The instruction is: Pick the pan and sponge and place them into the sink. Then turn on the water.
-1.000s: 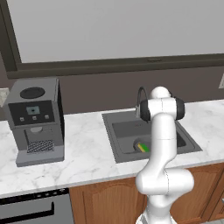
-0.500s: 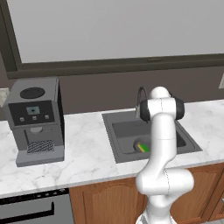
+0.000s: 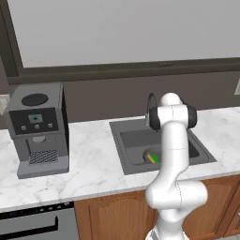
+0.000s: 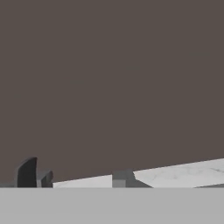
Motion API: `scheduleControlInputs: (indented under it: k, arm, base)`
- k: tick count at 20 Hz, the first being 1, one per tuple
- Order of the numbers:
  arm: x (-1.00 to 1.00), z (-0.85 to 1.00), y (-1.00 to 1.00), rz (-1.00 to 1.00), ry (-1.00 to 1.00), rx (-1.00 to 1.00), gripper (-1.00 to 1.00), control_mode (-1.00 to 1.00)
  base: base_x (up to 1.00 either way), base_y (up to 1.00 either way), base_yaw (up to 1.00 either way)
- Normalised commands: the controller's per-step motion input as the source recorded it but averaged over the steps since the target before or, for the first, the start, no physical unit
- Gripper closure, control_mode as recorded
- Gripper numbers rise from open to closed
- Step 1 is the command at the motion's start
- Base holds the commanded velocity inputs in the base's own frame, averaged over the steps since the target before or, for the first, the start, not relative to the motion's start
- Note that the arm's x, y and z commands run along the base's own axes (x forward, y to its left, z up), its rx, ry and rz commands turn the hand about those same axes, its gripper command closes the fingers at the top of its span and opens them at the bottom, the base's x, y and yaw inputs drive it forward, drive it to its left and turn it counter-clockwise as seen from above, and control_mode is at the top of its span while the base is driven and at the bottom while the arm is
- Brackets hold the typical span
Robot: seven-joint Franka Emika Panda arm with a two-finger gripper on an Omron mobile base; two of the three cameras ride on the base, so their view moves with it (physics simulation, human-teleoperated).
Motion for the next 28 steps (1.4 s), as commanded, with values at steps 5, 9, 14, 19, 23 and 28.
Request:
scheduleControlInputs:
  k: [5, 9, 14, 19, 23, 28]
  arm:
    - [0.02, -0.2, -0.34, -0.05, 0.02, 0.01, 1.0, -1.0]
    - [0.01, -0.21, -0.34, -0.05, 0.02, 0.01, 1.0, -1.0]
    - [0.0, -0.2, -0.35, -0.05, 0.03, 0.02, 1.0, -1.0]
    - [0.0, -0.22, -0.36, -0.05, 0.04, 0.02, 1.0, -1.0]
    - [0.0, -0.25, -0.39, -0.06, 0.06, 0.03, 1.0, -1.0]
    - [-0.03, -0.26, -0.41, -0.08, 0.08, 0.03, 1.0, -1.0]
  base:
    - [0.0, 0.0, 0.0]
    - [0.0, 0.0, 0.0]
    - [0.0, 0.0, 0.0]
    - [0.0, 0.0, 0.0]
    - [0.0, 0.0, 0.0]
    - [0.0, 0.0, 0.0]
